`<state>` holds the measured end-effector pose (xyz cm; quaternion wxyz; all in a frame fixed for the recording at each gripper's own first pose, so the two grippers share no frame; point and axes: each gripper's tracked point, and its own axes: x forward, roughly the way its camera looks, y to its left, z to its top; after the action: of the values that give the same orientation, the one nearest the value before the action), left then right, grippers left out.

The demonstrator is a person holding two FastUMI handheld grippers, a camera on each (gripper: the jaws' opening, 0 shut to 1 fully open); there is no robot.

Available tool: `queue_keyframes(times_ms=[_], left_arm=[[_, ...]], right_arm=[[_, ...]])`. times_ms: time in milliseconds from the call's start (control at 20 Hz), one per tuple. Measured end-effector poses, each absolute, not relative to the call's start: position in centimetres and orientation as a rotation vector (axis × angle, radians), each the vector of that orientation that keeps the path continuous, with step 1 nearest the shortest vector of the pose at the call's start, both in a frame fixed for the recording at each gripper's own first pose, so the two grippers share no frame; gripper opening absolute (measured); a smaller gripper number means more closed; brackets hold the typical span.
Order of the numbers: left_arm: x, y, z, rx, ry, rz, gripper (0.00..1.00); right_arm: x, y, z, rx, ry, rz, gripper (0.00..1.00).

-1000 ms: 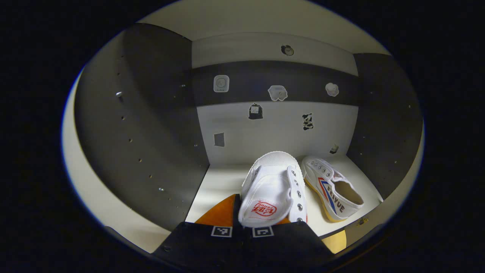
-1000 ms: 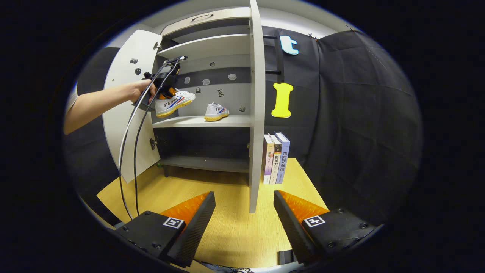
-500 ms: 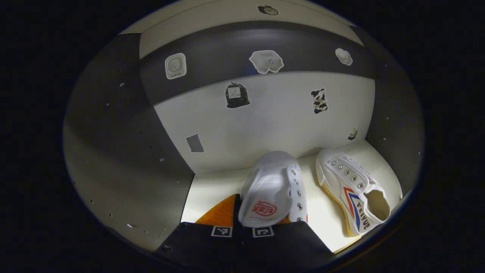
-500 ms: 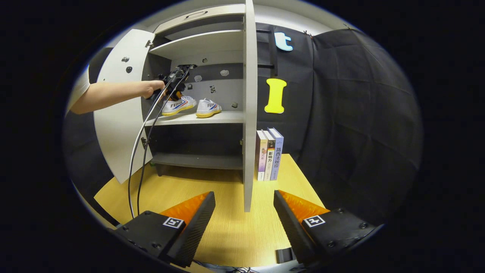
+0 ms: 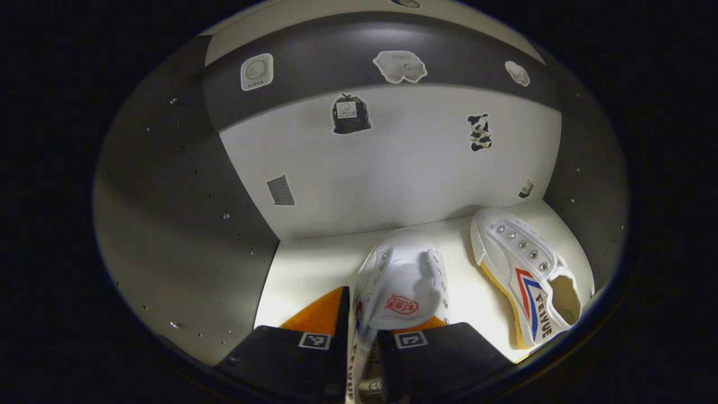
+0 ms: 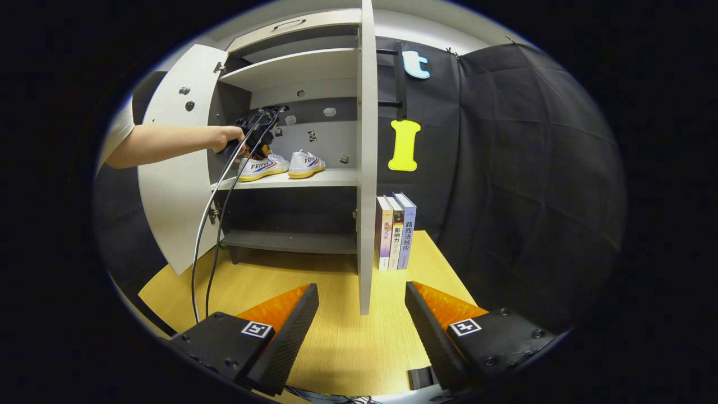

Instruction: Grab one shoe with the right hand and put it into the shoe cabinet, grab the other shoe with the left hand and put it into the shoe cabinet; then close the right door with the right hand and the left door with the left hand.

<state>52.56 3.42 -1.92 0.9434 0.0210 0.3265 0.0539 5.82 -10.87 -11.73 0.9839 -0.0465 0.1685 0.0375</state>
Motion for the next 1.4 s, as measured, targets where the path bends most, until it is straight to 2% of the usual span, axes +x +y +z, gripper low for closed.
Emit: queue_keyframes(times_ms=[50,100,150,250,300,350,400,500,700,750,800,900,1100,1400], left_arm=[[51.8,3.5,-1.3,0.052,0.657,0.110,0.27],[51.0,3.7,-0.6,0.063,0.636,0.112,0.44],[50.0,3.2,0.3,0.053,0.611,0.089,0.48],[47.1,2.3,2.1,0.020,0.563,0.059,0.62],[45.4,1.8,2.9,0.002,0.537,0.042,0.75],[43.7,1.3,3.7,-0.010,0.510,0.023,0.81],[41.8,0.9,4.5,-0.017,0.480,0.015,0.90],[37.8,0.3,6.0,-0.038,0.417,0.008,0.97],[29.9,-1.0,6.3,-0.097,0.335,0.001,0.97],[28.3,-1.0,6.2,-0.098,0.310,0.011,0.93],[26.6,-1.2,5.9,-0.085,0.287,0.023,0.97],[23.3,-1.3,5.4,-0.042,0.231,0.054,0.97],[17.4,-3.3,1.9,-0.037,0.244,0.069,0.96],[12.2,-5.2,-2.7,-0.070,0.261,0.066,0.97]], right_arm=[[5.7,-10.9,-11.6,-0.095,0.334,0.075,0.98],[5.6,-11.0,-11.3,-0.094,0.327,0.075,0.99],[5.6,-11.2,-11.0,-0.090,0.318,0.072,0.99],[5.7,-11.6,-10.4,-0.081,0.303,0.065,0.99],[5.8,-11.8,-10.1,-0.075,0.297,0.063,0.99],[5.8,-11.9,-9.8,-0.071,0.289,0.061,0.99],[5.9,-12.2,-9.3,-0.069,0.279,0.057,0.99],[6.1,-12.6,-8.2,-0.060,0.262,0.051,0.99],[6.5,-13.5,-5.8,-0.064,0.233,0.039,0.98],[6.6,-13.7,-5.2,-0.061,0.230,0.037,0.98],[6.7,-13.7,-4.1,-0.043,0.219,0.039,0.98],[7.0,-13.8,-1.6,-0.018,0.188,0.039,0.98],[9.0,-16.3,2.4,-0.006,0.130,-0.010,0.98],[12.9,-19.8,7.3,0.028,0.049,-0.060,0.98]])
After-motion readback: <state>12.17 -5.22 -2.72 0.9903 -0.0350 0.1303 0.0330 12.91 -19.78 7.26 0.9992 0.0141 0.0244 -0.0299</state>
